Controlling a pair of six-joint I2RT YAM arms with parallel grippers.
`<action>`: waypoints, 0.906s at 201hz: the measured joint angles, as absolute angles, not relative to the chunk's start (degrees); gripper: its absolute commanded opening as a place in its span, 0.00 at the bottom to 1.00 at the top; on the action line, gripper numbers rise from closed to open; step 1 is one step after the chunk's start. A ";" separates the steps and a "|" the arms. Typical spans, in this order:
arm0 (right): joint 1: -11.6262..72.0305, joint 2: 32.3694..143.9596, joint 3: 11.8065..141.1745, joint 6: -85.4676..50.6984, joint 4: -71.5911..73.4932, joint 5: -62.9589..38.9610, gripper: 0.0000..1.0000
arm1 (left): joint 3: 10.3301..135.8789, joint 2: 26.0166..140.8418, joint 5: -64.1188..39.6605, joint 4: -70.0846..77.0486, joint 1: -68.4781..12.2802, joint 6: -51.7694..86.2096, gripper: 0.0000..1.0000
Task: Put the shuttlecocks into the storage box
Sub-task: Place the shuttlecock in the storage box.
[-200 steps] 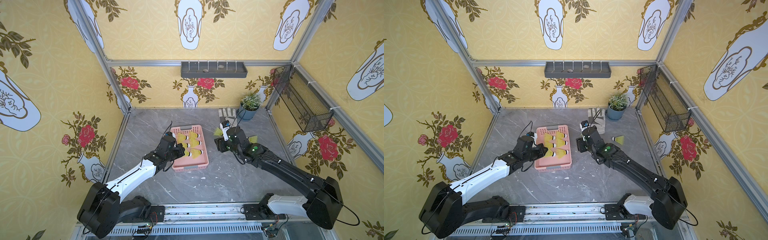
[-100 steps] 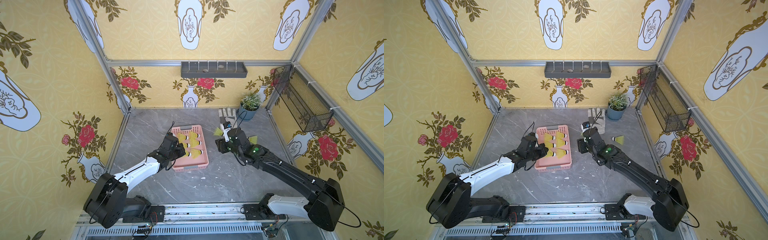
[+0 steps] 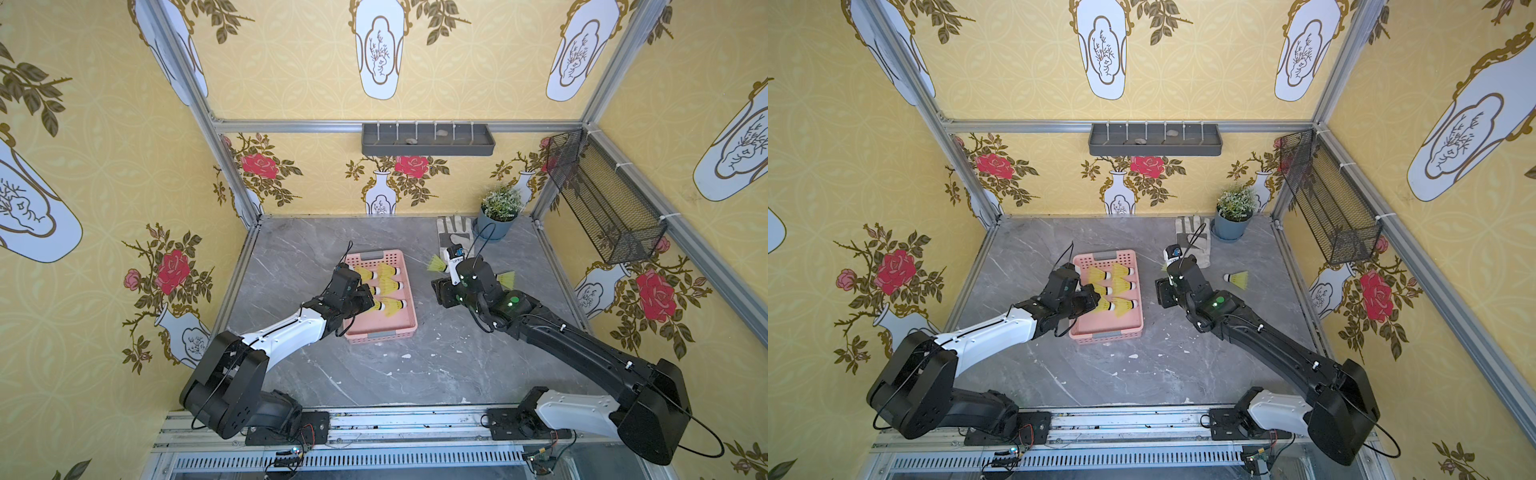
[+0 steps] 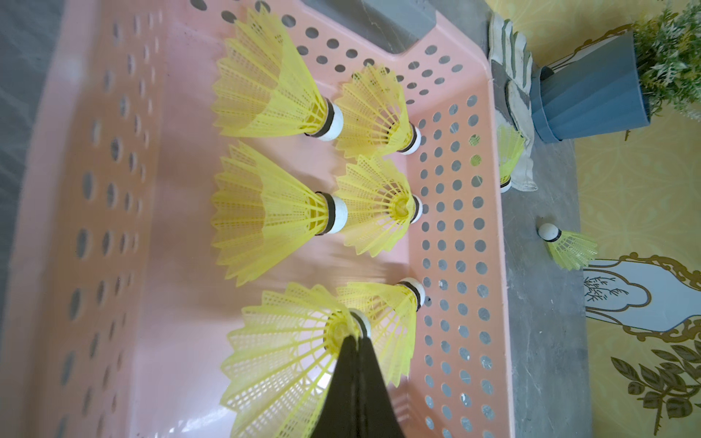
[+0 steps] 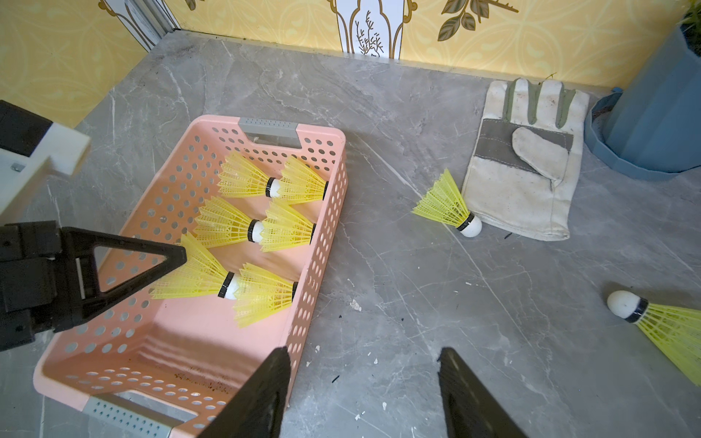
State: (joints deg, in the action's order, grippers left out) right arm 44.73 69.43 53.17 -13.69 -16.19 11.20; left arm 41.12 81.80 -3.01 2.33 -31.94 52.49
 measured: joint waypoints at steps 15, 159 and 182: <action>44.69 69.43 53.17 -13.69 -16.19 11.20 0.64 | 41.45 82.61 -3.01 2.59 -31.94 52.49 0.00; 44.58 69.43 52.69 -13.89 -16.25 11.16 0.64 | 41.93 86.08 -2.55 2.63 -31.94 52.58 0.03; 44.58 69.43 52.69 -13.91 -16.25 11.16 0.64 | 41.93 86.48 -1.93 2.76 -31.94 52.58 0.11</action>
State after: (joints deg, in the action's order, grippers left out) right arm 44.58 69.43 52.69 -13.91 -16.25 11.16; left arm 41.93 86.48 -1.93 2.76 -31.94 52.58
